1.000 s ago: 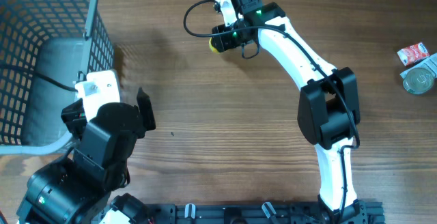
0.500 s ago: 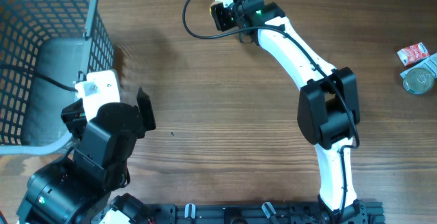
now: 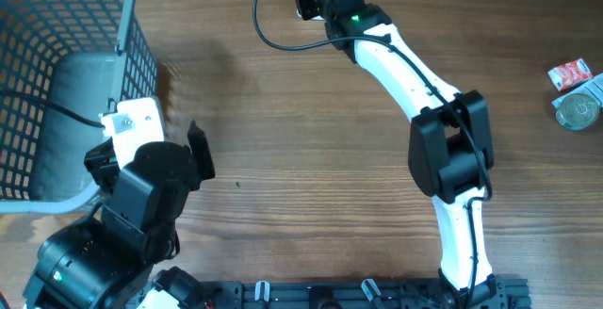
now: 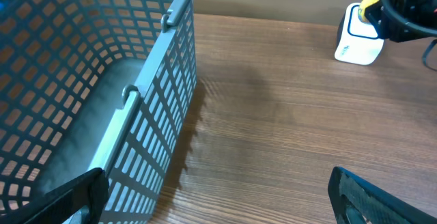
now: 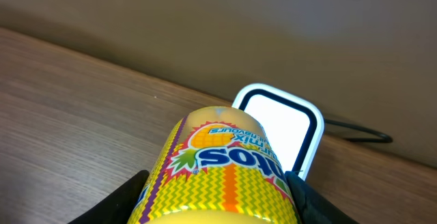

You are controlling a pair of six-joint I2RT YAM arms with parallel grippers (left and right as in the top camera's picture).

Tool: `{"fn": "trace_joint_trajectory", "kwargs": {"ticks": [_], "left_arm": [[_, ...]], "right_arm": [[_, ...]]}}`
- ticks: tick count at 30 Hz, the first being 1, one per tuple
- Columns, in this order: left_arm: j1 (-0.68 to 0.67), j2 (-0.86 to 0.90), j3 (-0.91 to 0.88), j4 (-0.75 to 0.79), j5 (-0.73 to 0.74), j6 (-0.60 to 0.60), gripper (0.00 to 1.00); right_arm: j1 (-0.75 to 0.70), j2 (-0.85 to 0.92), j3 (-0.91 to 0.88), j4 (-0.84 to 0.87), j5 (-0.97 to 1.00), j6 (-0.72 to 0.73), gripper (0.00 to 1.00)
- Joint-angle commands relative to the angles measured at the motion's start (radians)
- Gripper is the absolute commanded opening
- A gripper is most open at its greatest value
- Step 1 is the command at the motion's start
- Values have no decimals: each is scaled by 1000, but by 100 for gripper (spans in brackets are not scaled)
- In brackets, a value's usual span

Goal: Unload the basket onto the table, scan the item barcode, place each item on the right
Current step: 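Raise the Mentos bottle up in front of the white scanner box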

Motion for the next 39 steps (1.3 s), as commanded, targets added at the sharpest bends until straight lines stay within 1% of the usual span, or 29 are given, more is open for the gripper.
{"fn": "trace_joint_trajectory", "kwargs": {"ticks": [1, 5, 14, 21, 33, 36, 39], "left_arm": [[-2, -2, -1, 0, -13, -24, 100], [-2, 3, -1, 0, -13, -24, 100], [-2, 66, -1, -1, 2, -24, 100], [-2, 78, -1, -1, 1, -24, 100], [-2, 78, -1, -2, 1, -24, 100], [-2, 78, -1, -2, 1, -24, 100], [-2, 78, -1, -2, 1, -24, 100]], "right_arm": [[-18, 48, 20, 50, 26, -2, 42], [-37, 67, 20, 72, 25, 23, 42], [-46, 77, 20, 249, 25, 28, 42], [-46, 124, 20, 318, 25, 44, 41], [-46, 143, 20, 362, 38, 43, 41], [-46, 143, 20, 350, 48, 44, 41], [-46, 140, 21, 281, 50, 45, 36]]}}
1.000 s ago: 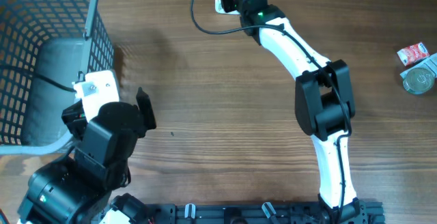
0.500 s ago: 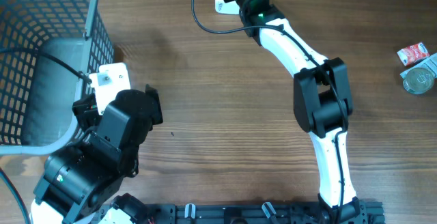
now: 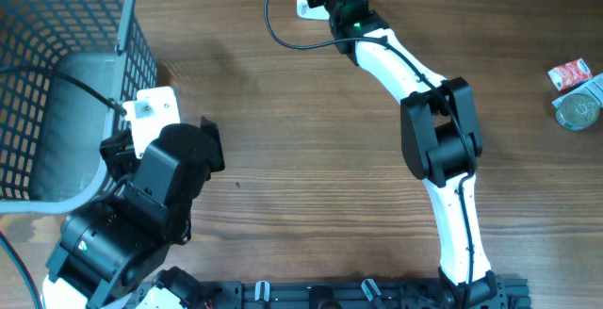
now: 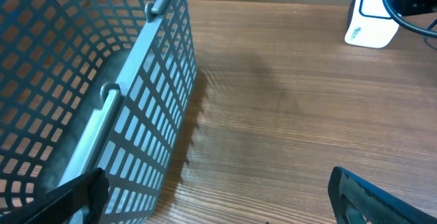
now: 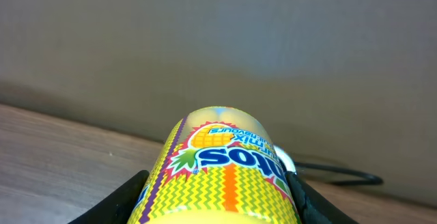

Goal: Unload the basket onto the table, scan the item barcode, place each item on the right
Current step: 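Raise the Mentos bottle up in front of the white scanner box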

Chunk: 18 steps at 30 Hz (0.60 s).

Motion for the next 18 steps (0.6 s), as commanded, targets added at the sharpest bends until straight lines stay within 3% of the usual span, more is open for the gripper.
{"fn": "trace_joint_trajectory", "kwargs": {"ticks": [1, 7, 18], "left_arm": [[-2, -1, -1, -1, 1, -17, 100], [-2, -1, -1, -2, 1, -17, 100], [-2, -1, -1, -27, 1, -17, 100]], "right_arm": [[2, 5, 21, -68, 25, 14, 36], [2, -64, 21, -210, 24, 12, 41], [2, -190, 21, -396, 84, 12, 36]]}}
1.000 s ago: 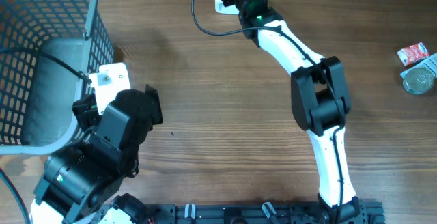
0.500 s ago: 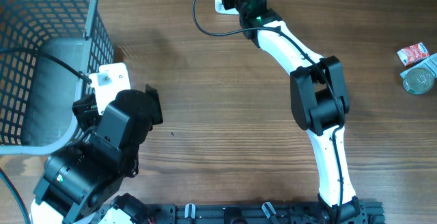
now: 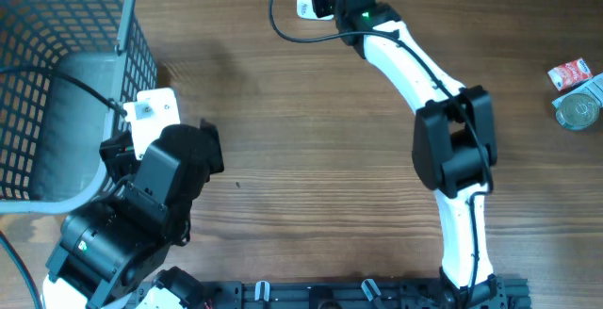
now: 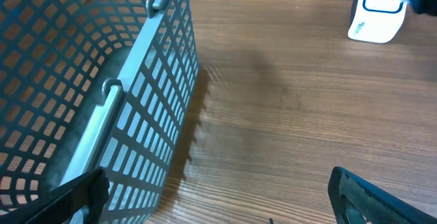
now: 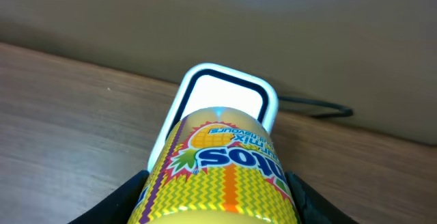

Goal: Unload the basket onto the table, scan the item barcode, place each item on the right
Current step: 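Raise the Mentos bottle up in front of the white scanner box, then carry the Mentos bottle to the right table edge and release it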

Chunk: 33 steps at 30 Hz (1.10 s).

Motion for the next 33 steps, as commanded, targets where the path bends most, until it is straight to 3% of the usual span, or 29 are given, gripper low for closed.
{"fn": "trace_joint_trajectory", "kwargs": {"ticks": [1, 7, 16, 21, 33], "left_arm": [[-2, -1, -1, -9, 1, -17, 100], [-2, -1, -1, -8, 1, -17, 100], [-2, -1, -1, -8, 1, -17, 100], [-2, 0, -1, -3, 2, -18, 100], [-2, 101, -1, 65, 31, -17, 100]], "right_arm": [[1, -71, 19, -59, 91, 12, 36], [1, -101, 19, -240, 222, 16, 41], [-59, -147, 19, -496, 251, 203, 39], [-153, -148, 19, -622, 182, 284, 36], [-435, -148, 19, -705, 101, 287, 36]]}}
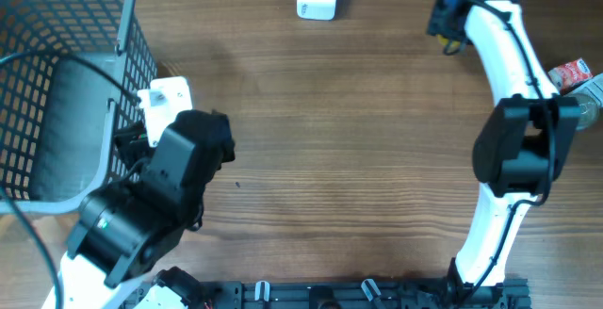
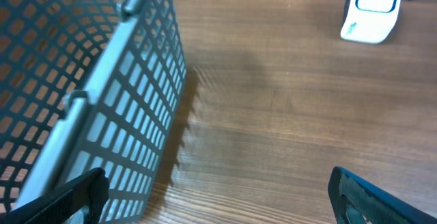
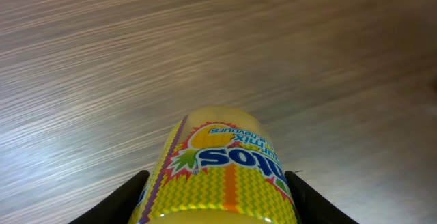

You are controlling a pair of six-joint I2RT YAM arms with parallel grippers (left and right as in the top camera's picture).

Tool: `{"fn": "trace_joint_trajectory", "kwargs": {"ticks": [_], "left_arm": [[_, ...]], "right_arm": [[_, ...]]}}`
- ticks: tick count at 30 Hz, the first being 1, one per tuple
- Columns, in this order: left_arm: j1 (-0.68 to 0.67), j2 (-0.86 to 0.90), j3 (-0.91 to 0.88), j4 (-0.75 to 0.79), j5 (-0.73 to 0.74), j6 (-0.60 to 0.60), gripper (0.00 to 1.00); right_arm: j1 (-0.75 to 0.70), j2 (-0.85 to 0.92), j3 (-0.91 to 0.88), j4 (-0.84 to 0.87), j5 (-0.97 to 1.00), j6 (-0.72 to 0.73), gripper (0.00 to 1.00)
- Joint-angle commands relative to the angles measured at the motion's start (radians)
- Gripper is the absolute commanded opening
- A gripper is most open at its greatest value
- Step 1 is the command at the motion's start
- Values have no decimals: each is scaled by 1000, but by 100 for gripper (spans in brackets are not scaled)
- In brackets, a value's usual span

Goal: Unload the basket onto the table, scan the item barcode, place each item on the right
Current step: 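Carry the Mentos bottle to the right table edge and release it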

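Observation:
The white barcode scanner with a blue-rimmed window stands at the table's back edge, also seen far off as the scanner (image 2: 372, 9) in the left wrist view. My right gripper (image 1: 447, 19) is well to its right, shut on a yellow Mentos tube (image 3: 222, 169). The tube fills the space between the right gripper's (image 3: 220, 198) fingers and hangs over bare wood. In the overhead view the tube shows only as a yellow speck. My left gripper (image 2: 218, 200) is open and holds nothing, next to the basket.
A grey wire basket (image 1: 122, 26) stands at the back left, its wall (image 2: 136, 67) close to my left gripper. A red packet (image 1: 570, 73) and a clear round lid or jar (image 1: 577, 111) lie at the right edge. The scanner's black cable runs off the back.
My right gripper has moved from in front of the scanner to the back right of the table, the Mentos tube still in it. The left arm has shifted slightly.
My right gripper held the Mentos tube beside the scanner's window. Then the tube pointed above the scanner toward the wall. Then it faced the lit window squarely. Now it is held away to the right. The left gripper stayed open by the basket.

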Motion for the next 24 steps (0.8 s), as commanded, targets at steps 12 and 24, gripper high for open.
{"fn": "trace_joint_trajectory", "kwargs": {"ticks": [12, 24], "left_arm": [[-3, 124, -1, 137, 101, -10, 100], [-3, 125, -1, 150, 161, -11, 100]], "right_arm": [[-249, -39, 18, -21, -32, 0, 39], [-359, -37, -2, 1, -43, 1, 39]]}}
